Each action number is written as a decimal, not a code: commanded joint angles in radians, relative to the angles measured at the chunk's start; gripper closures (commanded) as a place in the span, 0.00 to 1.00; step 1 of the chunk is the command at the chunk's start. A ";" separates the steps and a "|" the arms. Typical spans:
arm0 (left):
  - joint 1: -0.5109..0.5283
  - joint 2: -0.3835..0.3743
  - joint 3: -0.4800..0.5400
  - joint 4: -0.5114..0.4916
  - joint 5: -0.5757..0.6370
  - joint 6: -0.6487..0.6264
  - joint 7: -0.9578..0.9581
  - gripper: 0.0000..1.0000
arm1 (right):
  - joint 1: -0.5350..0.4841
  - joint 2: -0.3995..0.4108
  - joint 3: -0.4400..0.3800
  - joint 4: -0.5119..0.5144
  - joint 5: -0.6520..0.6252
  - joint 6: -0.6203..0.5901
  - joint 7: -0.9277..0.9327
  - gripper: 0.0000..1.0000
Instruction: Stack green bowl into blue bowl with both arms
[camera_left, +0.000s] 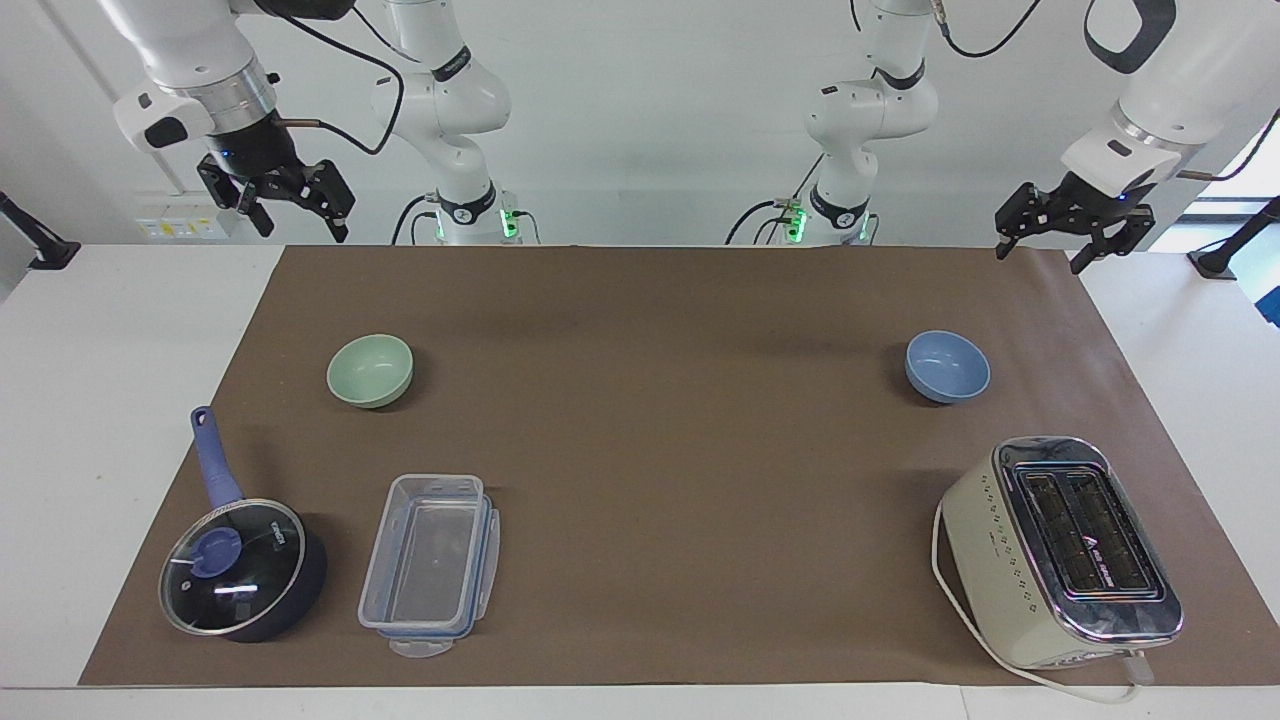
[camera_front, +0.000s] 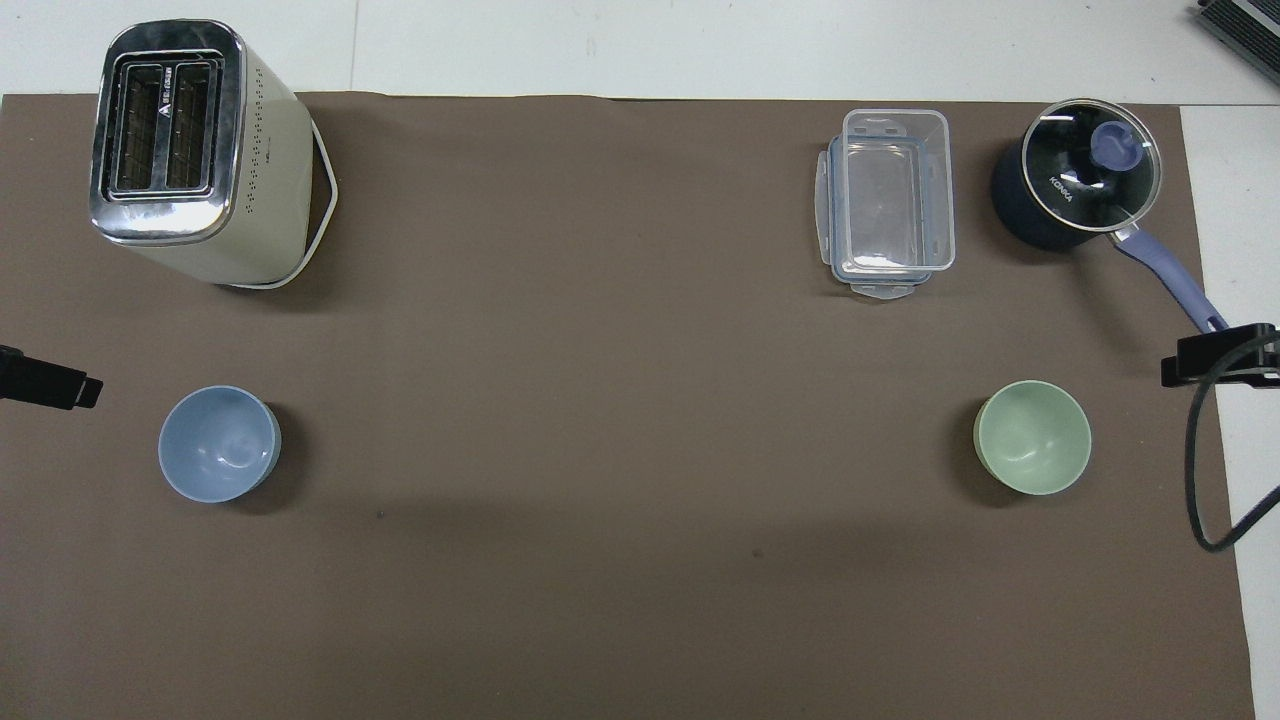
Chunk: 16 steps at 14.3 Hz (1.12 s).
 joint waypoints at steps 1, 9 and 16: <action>0.064 -0.028 -0.007 -0.115 -0.051 0.103 0.097 0.00 | -0.011 -0.019 0.005 -0.021 0.012 0.008 -0.017 0.00; 0.150 0.005 -0.006 -0.342 -0.137 0.385 0.220 0.00 | -0.015 -0.019 0.005 -0.021 0.012 0.006 -0.019 0.00; 0.198 0.082 -0.006 -0.502 -0.238 0.607 0.369 0.00 | -0.017 -0.019 0.005 -0.021 0.012 0.008 -0.019 0.00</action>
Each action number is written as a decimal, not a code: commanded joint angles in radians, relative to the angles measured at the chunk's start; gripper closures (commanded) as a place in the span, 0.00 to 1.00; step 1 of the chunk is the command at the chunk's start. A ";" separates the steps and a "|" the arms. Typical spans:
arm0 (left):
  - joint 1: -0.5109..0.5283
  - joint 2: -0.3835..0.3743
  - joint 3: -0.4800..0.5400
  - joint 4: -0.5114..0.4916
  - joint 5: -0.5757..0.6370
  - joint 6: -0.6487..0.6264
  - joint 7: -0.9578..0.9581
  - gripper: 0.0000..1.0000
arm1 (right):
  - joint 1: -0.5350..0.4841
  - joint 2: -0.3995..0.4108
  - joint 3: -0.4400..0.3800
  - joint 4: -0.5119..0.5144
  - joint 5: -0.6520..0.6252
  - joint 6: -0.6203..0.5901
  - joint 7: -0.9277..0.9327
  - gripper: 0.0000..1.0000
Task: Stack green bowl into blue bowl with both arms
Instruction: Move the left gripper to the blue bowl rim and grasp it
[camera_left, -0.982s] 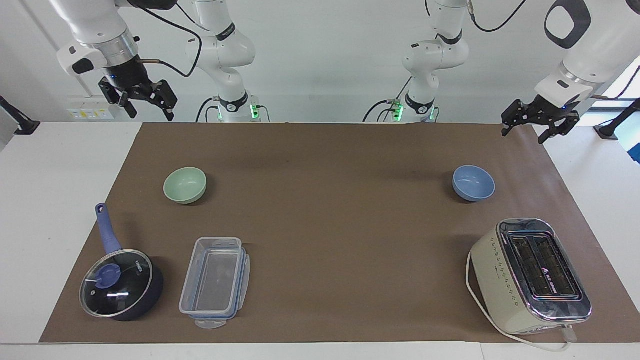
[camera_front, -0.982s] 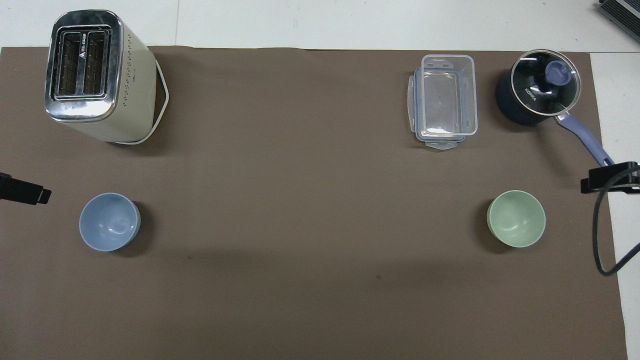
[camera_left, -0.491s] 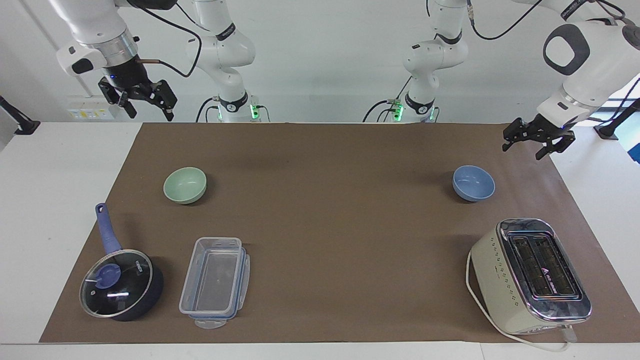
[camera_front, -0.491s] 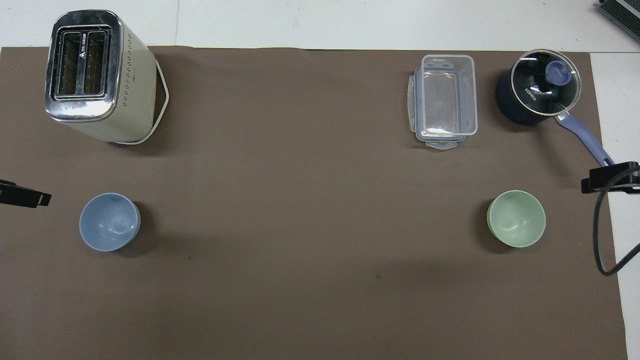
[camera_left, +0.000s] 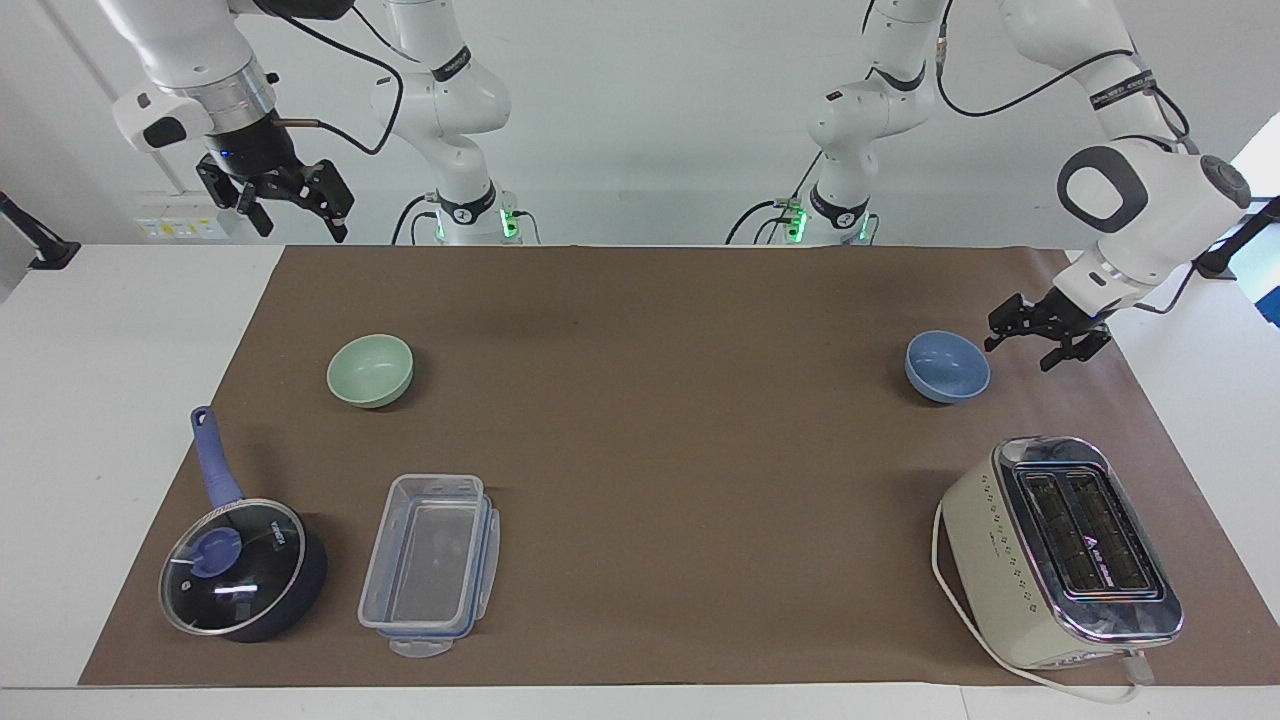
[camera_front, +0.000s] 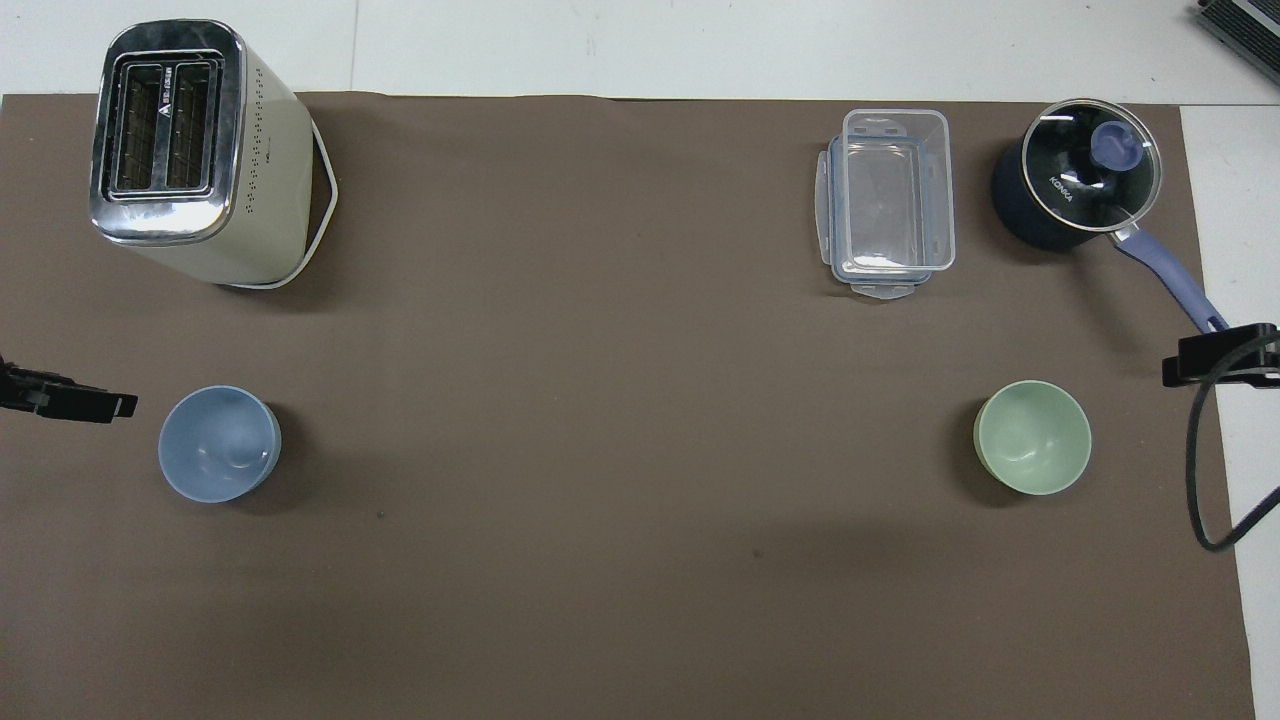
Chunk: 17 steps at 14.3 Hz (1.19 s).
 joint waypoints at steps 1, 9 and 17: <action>0.014 -0.013 -0.011 -0.088 -0.031 0.087 0.029 0.07 | -0.015 -0.019 0.005 -0.021 0.012 0.008 -0.019 0.00; 0.021 0.007 -0.009 -0.141 -0.041 0.102 0.023 0.69 | -0.017 -0.019 0.005 -0.021 0.012 0.008 -0.019 0.00; 0.002 0.001 -0.009 -0.129 -0.039 0.088 -0.005 1.00 | -0.017 -0.019 0.004 -0.021 0.012 0.014 -0.019 0.00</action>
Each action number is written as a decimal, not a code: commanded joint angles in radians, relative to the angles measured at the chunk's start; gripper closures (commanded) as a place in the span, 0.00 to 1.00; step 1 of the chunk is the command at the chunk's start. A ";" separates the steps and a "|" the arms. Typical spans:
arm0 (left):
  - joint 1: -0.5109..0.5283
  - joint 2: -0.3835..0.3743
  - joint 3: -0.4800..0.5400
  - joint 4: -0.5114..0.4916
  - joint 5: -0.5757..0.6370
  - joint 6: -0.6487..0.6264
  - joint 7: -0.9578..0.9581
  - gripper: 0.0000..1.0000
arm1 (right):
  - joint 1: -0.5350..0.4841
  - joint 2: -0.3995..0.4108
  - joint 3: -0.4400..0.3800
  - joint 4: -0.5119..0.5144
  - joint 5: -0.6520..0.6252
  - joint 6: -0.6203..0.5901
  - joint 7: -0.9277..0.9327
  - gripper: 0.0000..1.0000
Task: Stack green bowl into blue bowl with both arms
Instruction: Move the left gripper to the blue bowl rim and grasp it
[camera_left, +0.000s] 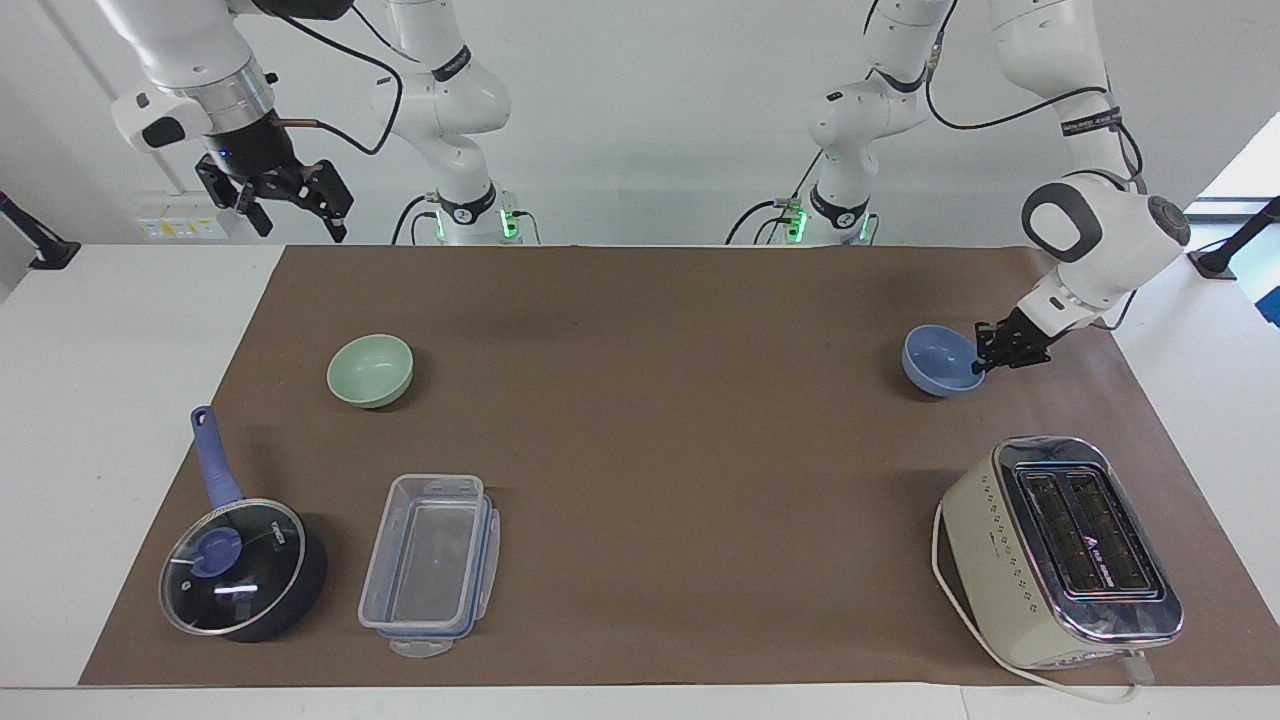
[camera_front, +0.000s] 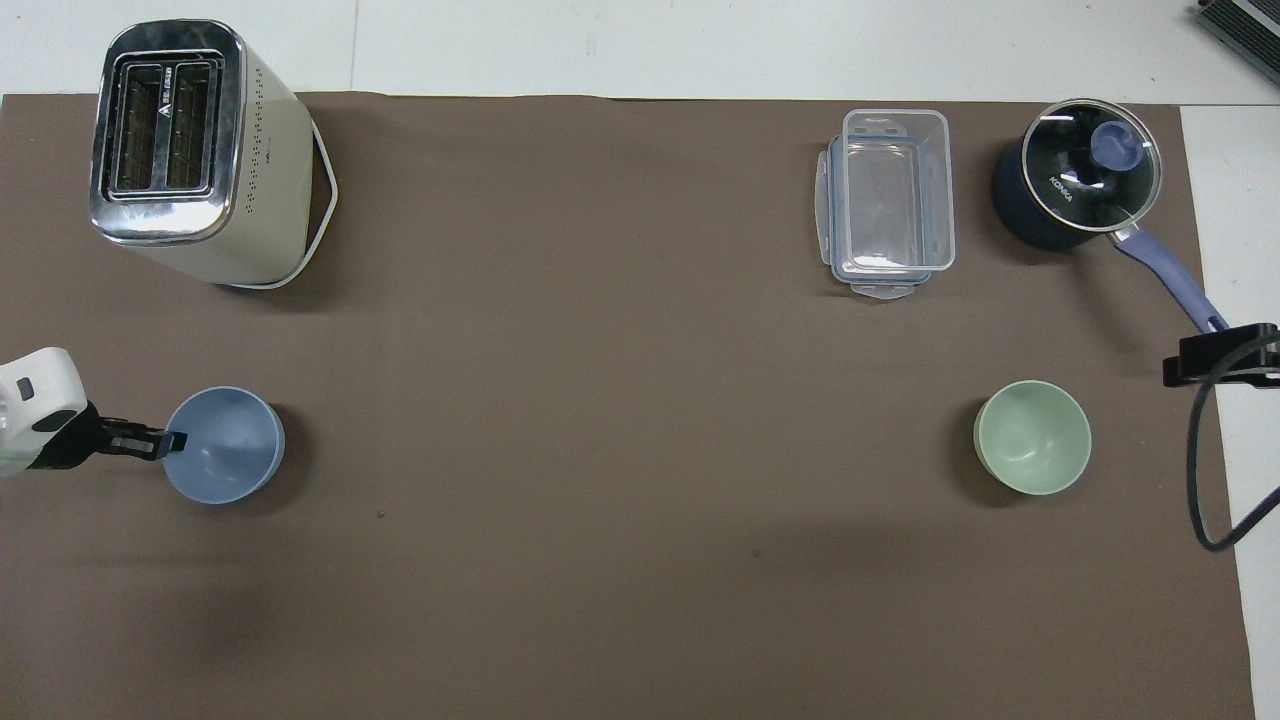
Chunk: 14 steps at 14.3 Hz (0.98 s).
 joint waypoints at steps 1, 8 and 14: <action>-0.006 -0.032 -0.004 -0.008 -0.017 0.001 -0.007 1.00 | -0.016 -0.019 0.006 -0.021 0.012 0.013 -0.019 0.00; -0.112 -0.122 -0.007 -0.011 -0.016 -0.086 -0.155 1.00 | -0.016 -0.019 0.006 -0.021 0.012 0.012 -0.019 0.00; -0.325 -0.132 -0.007 -0.014 -0.003 -0.090 -0.476 1.00 | -0.016 -0.019 0.004 -0.021 0.012 0.012 -0.020 0.00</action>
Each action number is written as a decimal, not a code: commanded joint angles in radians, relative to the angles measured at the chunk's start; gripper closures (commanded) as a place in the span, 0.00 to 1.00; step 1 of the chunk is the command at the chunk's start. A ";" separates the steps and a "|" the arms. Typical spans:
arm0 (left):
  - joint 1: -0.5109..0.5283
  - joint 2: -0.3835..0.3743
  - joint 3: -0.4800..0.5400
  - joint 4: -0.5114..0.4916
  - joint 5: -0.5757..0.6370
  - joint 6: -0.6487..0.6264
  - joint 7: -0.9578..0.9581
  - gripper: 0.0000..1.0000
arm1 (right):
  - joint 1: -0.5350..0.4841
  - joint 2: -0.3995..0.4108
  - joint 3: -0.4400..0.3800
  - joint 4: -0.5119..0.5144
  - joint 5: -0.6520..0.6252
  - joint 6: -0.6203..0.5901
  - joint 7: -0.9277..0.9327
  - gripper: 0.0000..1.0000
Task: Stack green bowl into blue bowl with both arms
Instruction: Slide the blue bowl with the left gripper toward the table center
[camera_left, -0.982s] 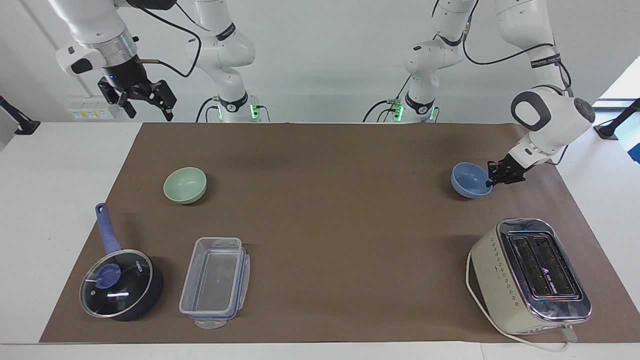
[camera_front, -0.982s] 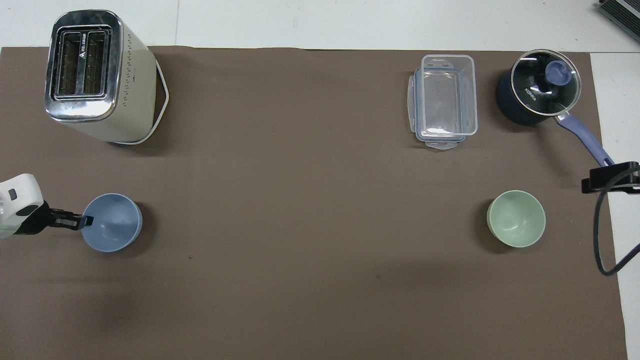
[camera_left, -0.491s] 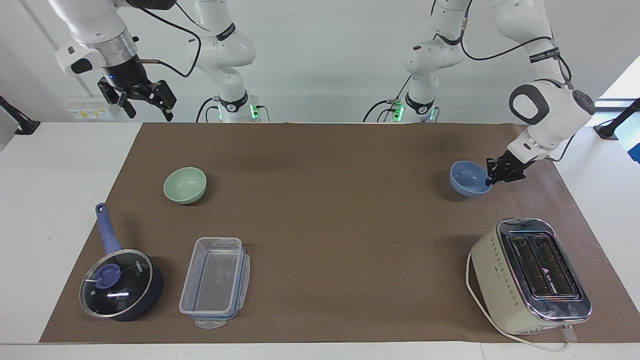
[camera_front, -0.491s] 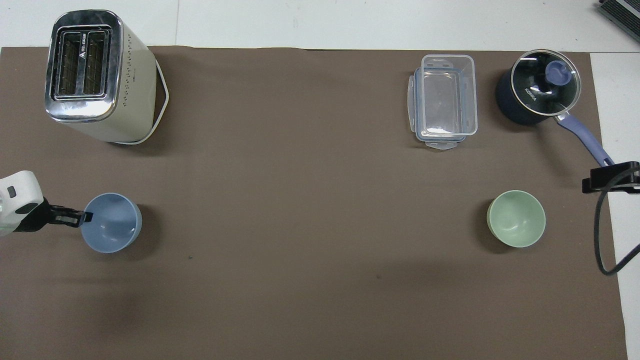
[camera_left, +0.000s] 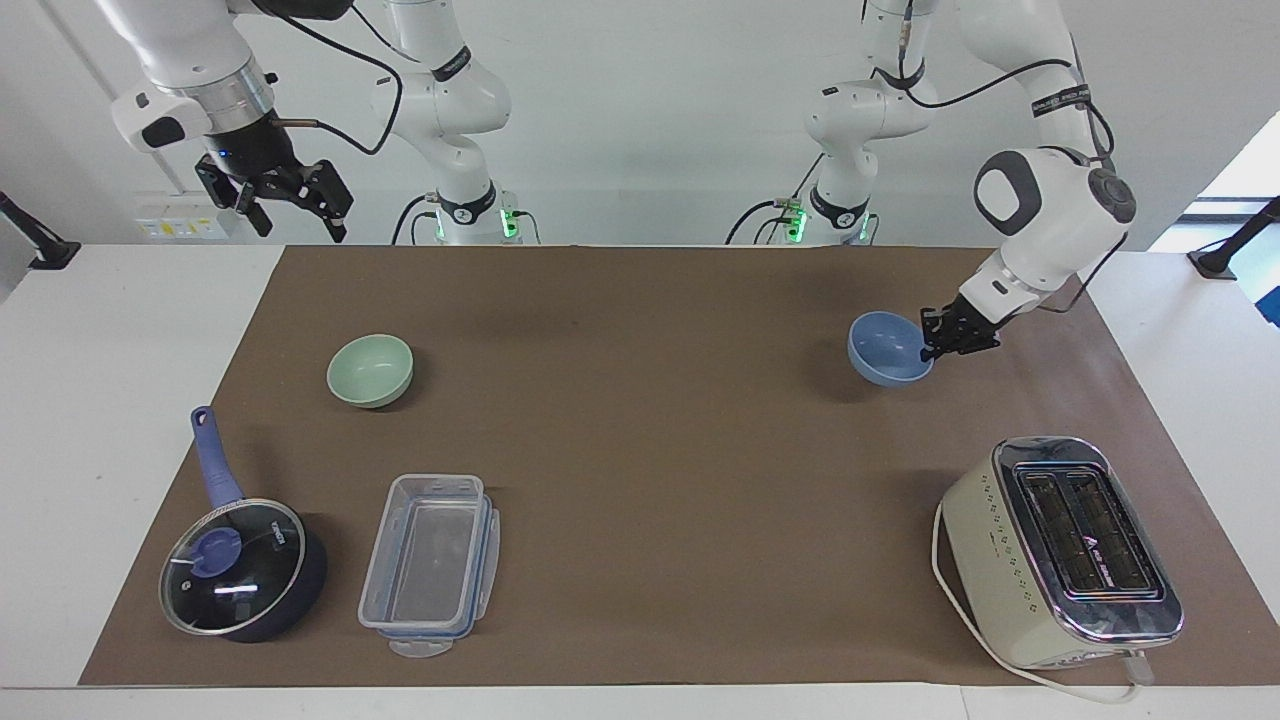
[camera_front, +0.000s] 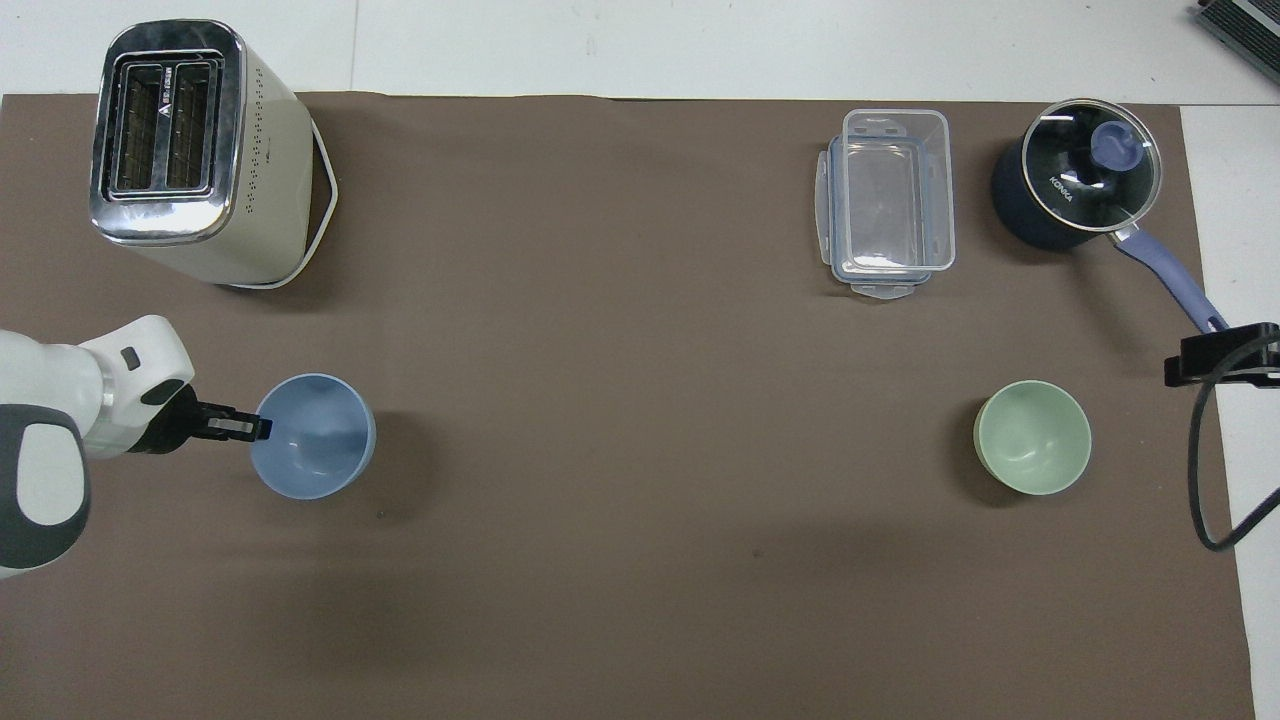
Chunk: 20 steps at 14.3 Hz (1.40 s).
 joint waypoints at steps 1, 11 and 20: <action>-0.110 -0.020 0.015 -0.018 -0.001 -0.001 -0.156 1.00 | -0.016 -0.019 0.004 -0.021 0.012 0.010 -0.020 0.00; -0.470 0.018 0.014 -0.059 0.013 0.209 -0.578 1.00 | -0.016 -0.018 0.003 -0.021 0.012 0.015 -0.020 0.00; -0.609 0.093 0.014 -0.075 0.014 0.310 -0.708 1.00 | -0.016 -0.019 0.004 -0.023 0.012 0.012 -0.022 0.00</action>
